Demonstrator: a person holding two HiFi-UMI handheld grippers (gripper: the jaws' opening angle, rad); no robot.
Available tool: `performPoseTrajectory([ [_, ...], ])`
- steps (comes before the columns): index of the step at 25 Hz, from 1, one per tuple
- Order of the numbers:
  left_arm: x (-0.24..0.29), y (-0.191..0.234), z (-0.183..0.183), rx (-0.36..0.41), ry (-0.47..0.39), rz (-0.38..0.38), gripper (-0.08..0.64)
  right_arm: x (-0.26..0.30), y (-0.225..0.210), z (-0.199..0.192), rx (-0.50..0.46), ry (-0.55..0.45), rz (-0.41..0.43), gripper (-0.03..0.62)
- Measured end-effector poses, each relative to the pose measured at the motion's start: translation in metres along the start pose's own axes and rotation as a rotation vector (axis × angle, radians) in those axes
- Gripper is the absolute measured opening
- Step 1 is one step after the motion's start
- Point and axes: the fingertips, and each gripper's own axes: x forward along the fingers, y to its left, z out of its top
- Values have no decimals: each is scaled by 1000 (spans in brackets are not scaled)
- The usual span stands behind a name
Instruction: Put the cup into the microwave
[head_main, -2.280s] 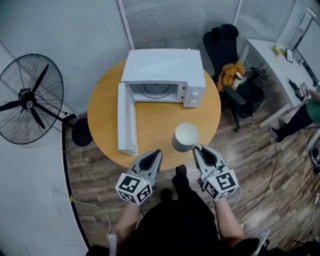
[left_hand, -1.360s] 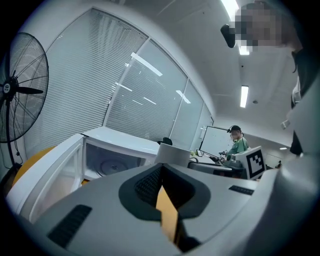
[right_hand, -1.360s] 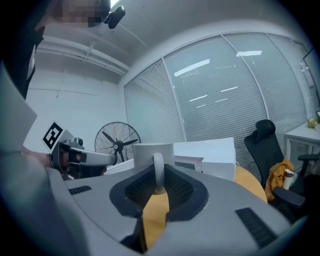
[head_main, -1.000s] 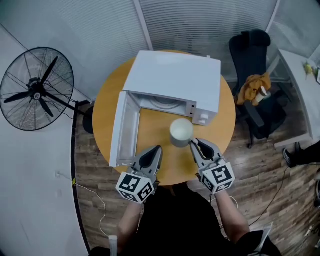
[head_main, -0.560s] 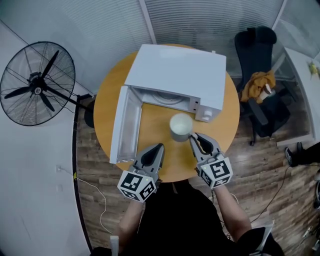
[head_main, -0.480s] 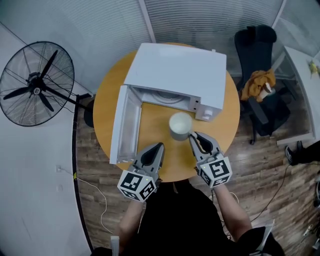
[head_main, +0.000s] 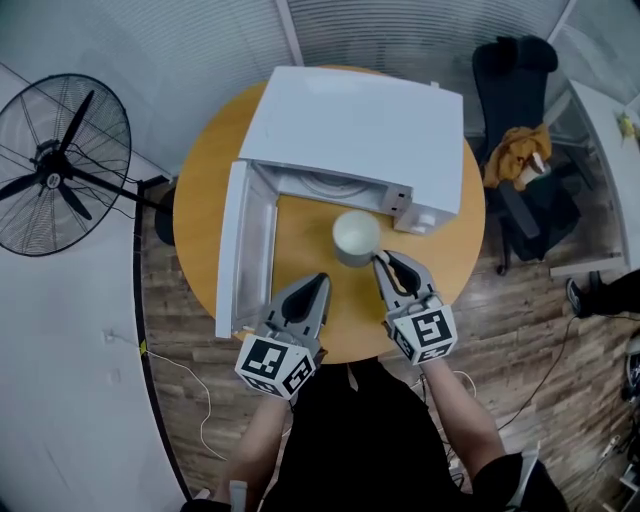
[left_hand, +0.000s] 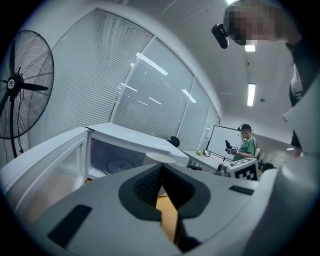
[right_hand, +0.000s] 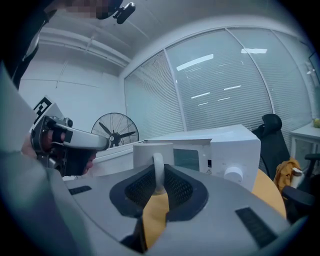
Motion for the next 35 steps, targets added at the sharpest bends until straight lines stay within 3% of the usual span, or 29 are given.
performPoseTrajectory([
  [17,37,35,-11,-31,39,-36,-5,101,-26,-45,17,10,-91,55],
  [35,48,69,-10,-48,49,-25,-5,178,-72,-50,8,-26,-277,54],
])
